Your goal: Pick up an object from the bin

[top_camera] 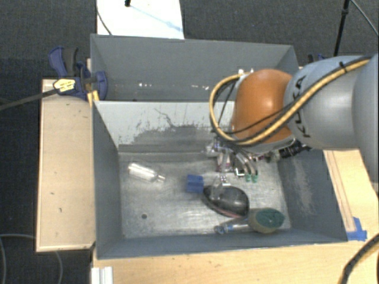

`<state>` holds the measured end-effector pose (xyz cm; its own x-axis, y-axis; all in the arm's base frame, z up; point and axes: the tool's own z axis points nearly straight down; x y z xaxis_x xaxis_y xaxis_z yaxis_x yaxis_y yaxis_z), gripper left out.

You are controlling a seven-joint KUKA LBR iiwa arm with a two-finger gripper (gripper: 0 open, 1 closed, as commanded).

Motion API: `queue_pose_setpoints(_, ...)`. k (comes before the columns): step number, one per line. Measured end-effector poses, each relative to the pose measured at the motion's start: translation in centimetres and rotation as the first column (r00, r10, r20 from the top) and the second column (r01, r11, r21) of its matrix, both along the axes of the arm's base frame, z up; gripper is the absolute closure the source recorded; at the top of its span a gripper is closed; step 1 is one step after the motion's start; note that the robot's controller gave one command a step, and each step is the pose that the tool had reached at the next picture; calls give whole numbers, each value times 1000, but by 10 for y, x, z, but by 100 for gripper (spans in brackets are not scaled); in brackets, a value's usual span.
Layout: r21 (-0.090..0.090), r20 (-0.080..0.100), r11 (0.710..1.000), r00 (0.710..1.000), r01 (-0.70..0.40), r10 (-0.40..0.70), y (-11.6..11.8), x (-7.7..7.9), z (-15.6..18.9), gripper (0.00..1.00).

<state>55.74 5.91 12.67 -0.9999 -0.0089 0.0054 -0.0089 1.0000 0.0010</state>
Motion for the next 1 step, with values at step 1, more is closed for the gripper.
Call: queue_pose_setpoints(1, -1, 4, 999, 999, -32, 32, 6, -16, -54, 0)
